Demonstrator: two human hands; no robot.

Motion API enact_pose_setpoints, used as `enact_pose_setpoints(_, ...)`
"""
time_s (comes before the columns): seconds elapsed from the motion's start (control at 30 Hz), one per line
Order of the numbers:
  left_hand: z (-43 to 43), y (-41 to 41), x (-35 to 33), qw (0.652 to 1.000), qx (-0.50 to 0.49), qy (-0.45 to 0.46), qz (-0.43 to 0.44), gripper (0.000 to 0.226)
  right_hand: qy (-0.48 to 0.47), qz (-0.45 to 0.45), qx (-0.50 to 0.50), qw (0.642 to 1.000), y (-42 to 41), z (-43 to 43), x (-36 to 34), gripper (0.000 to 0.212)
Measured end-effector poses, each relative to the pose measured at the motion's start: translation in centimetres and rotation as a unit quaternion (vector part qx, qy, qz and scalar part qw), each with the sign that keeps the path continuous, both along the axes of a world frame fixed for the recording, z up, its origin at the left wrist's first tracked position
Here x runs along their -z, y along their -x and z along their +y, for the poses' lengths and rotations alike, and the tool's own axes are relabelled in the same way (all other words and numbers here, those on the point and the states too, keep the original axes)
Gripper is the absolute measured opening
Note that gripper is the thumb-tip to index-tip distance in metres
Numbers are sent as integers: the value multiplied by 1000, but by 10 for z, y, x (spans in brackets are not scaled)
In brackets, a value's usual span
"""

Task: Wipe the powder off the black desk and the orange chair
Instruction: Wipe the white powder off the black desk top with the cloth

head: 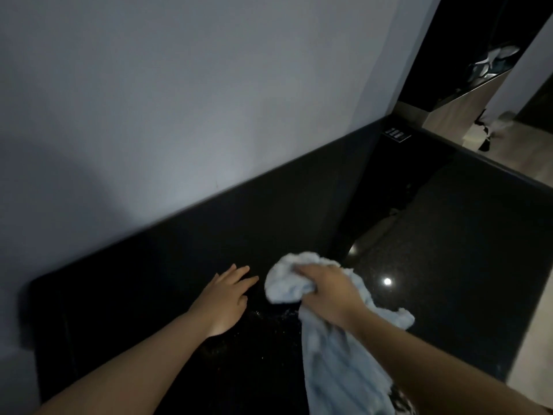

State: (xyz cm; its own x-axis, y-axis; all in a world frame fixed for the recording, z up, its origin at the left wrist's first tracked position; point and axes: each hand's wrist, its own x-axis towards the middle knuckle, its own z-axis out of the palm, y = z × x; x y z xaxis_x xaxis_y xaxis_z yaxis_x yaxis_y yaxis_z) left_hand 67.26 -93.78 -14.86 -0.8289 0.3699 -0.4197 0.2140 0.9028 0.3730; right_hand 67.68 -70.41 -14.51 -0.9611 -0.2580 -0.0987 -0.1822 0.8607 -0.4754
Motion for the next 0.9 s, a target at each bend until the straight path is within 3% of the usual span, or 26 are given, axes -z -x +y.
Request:
enact_pose_setpoints(0.1, -10, -3, 0, 1000, -9, -12, 3, 48, -83, -24, 129, 988, 24, -2, -7, 56)
enact_pose_setpoints(0.23, -28, -11, -1, 998, -53, 38, 22, 49, -158, -52, 88, 982, 8, -19, 0, 59)
enact_pose_setpoints(0.3, -38, -16, 0, 995, -73, 64, 35, 49, -146, -22, 22, 989, -4, -28, 0, 55)
enact_pose_setpoints(0.37, -45, -17, 0, 994, -78, 75, 33, 49, -86, -52, -33, 994, 0, -33, -9, 50)
enact_pose_setpoints(0.43, -53, -15, -3, 992, -91, 81, 17, 47, -14, -99, -3, 995, 19, -31, -22, 48)
enact_pose_setpoints(0.47, -57, -14, -4, 990, -108, 87, 10, 47, 1, -82, 36, 996, 30, -27, -26, 49)
enact_pose_setpoints(0.53, -67, -18, -3, 985, -138, 105, 8, 48, -54, -45, 106, 992, 40, -21, -24, 57)
enact_pose_setpoints(0.6, -73, -27, 0, 983, -144, 113, 19, 50, -137, -74, 132, 979, 31, -26, -14, 66)
enact_pose_setpoints(0.73, -80, -39, 5, 984, -152, 80, 49, 51, -202, -16, 63, 977, -5, -61, 3, 68)
enact_pose_setpoints(0.83, -85, -39, 3, 984, -162, 55, 49, 49, -135, -1, -24, 991, -13, -75, -7, 54)
enact_pose_setpoints(0.9, -88, -42, 2, 982, -174, 61, 48, 48, -40, -6, 3, 999, -2, -77, -20, 50)
